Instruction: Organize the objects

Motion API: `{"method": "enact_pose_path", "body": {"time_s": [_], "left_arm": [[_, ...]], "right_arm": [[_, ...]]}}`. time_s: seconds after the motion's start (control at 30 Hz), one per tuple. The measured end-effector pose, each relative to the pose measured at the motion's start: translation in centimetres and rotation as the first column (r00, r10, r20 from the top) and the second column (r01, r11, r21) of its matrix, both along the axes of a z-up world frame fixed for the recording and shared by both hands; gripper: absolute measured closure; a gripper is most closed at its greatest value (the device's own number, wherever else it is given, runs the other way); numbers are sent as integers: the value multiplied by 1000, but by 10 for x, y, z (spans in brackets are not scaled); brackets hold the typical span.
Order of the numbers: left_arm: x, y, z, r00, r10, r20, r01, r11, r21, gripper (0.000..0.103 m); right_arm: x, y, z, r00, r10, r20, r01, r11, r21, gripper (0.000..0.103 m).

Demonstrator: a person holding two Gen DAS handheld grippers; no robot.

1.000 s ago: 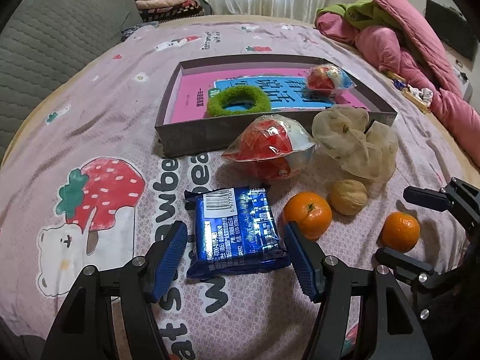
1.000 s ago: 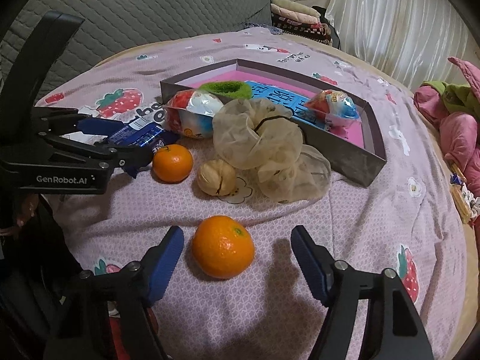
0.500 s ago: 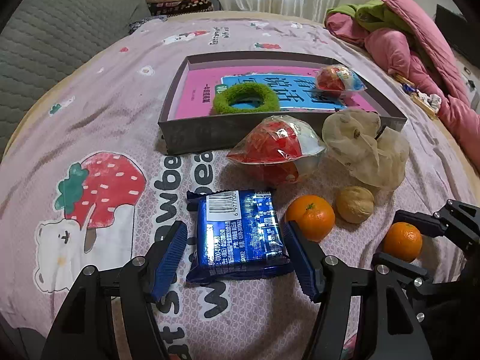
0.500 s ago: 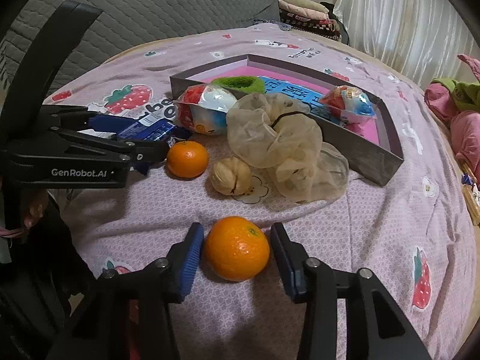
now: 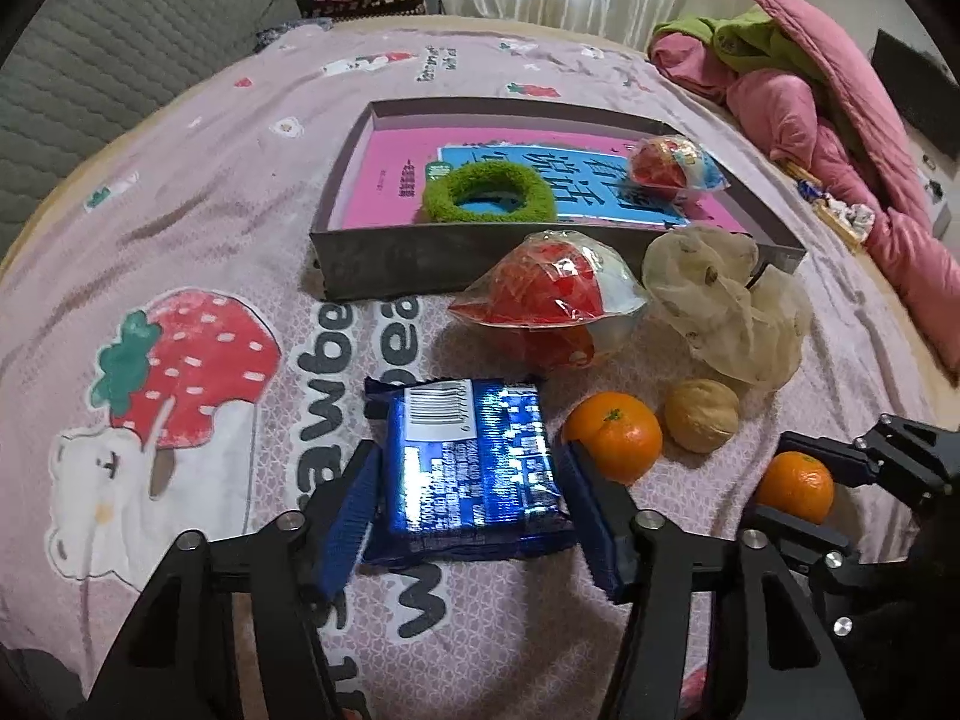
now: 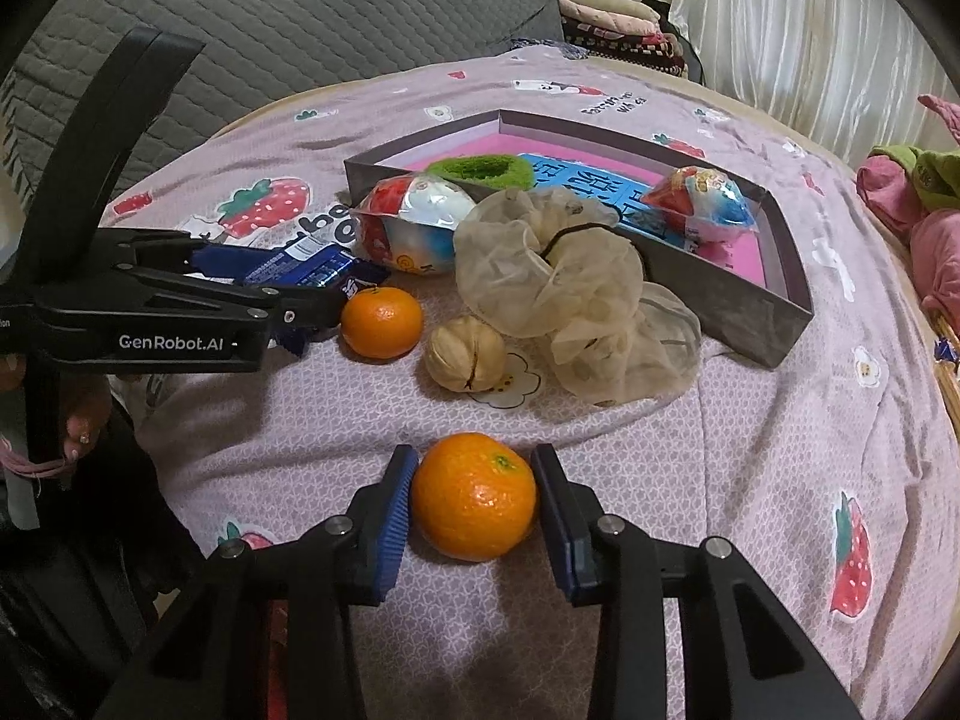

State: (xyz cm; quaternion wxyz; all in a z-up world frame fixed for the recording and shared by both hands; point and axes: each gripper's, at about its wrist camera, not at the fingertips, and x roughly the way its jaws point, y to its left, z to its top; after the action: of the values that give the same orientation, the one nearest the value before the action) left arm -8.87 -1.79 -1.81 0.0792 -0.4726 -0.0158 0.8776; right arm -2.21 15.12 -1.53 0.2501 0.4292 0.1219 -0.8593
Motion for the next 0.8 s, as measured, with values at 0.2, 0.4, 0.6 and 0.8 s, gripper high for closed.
{"method": "enact_pose_path", "body": {"time_s": [0.2,0.4,0.6,0.8], "left_arm": [[-2,-5,-1,1000,5,18,-5,999,37,46],[-1,-6,2,1000,12,19,-12,999,44,49],[6,-2,11,1000,-3,-23,3,1000,11,49],[13,-1,20,997,-22,-73,21,1000,-14,49]], "right_arm": [[-1,1,1,1000,-2,15,3,1000,-28,64],[0,2,3,1000,-4,9,5,1000,-31,64],[-1,6,6,1000,-20,0,20,999,-38,64],[-2,12,10,1000,-30,0,30,996,-80,64]]}}
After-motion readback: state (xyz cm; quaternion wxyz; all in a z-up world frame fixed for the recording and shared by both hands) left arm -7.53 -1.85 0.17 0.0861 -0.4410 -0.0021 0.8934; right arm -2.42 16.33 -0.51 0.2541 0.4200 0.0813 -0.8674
